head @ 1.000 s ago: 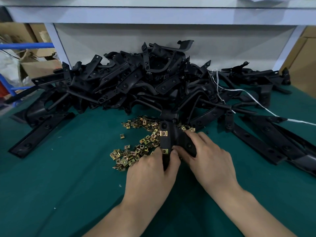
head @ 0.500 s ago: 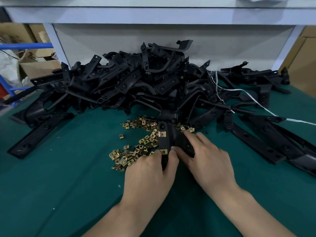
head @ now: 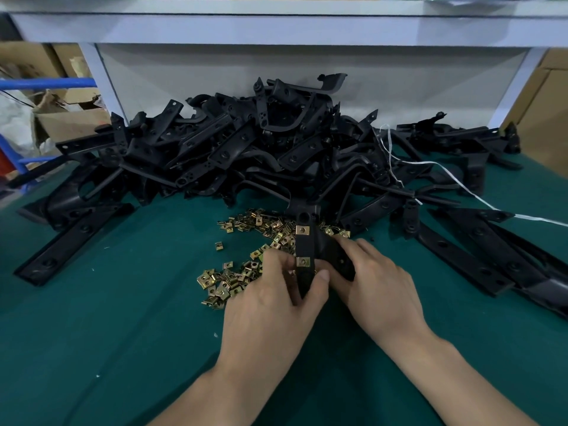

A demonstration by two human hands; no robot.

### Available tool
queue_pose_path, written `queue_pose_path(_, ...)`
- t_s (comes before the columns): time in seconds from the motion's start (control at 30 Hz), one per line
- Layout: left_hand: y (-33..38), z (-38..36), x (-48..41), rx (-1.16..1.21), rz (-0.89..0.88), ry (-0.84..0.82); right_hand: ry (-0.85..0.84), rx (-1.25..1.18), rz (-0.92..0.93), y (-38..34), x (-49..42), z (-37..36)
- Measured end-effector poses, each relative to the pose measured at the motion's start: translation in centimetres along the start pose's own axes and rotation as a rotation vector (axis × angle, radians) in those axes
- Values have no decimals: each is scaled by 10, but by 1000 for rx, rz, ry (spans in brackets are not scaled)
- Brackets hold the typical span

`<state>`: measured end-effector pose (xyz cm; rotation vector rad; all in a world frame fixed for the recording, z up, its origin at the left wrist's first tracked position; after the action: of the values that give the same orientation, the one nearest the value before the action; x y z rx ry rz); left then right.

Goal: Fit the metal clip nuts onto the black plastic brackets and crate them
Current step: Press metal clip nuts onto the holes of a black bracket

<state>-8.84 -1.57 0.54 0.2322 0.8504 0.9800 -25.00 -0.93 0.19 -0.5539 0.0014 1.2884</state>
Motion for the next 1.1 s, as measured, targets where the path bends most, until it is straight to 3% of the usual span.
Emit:
queue_pose_path(0.2,3,1,0,26,23,11,-1,7,-41,2,-1,-2)
queue_pose_path(0.43,-10,-11,1,342,197,32,23,3,-56,-1,1,1)
queue_pose_path(0.6,-11,-9,-1,387,200,68,73,-27,-56,-9,4,6)
queue_pose_path(0.73,-9,-5,-3,426,140,55,46,-27,-45,-10,5,8)
queue_pose_path(0.9,5,4,-3,470,-103,-3,-58,59,71,-12,6,10)
queue_pose_path(1.03,5,11,-6,489,-221,72,-49,-252,61,-8,10,18)
queue_pose_path(1.1,2,14,-10,475,-199,88,-225,-615,-42,-6,11,14)
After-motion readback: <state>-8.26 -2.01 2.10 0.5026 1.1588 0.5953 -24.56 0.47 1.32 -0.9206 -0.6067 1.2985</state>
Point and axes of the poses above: each hand's wrist, its own x-axis away from the middle knuckle, its own z-axis out of the back of the hand, y = z × x, the point moved 6 cm from there along -x, towards the middle knuckle, and after that the axes turned 7 degrees about -z, right-handed, at the moved point
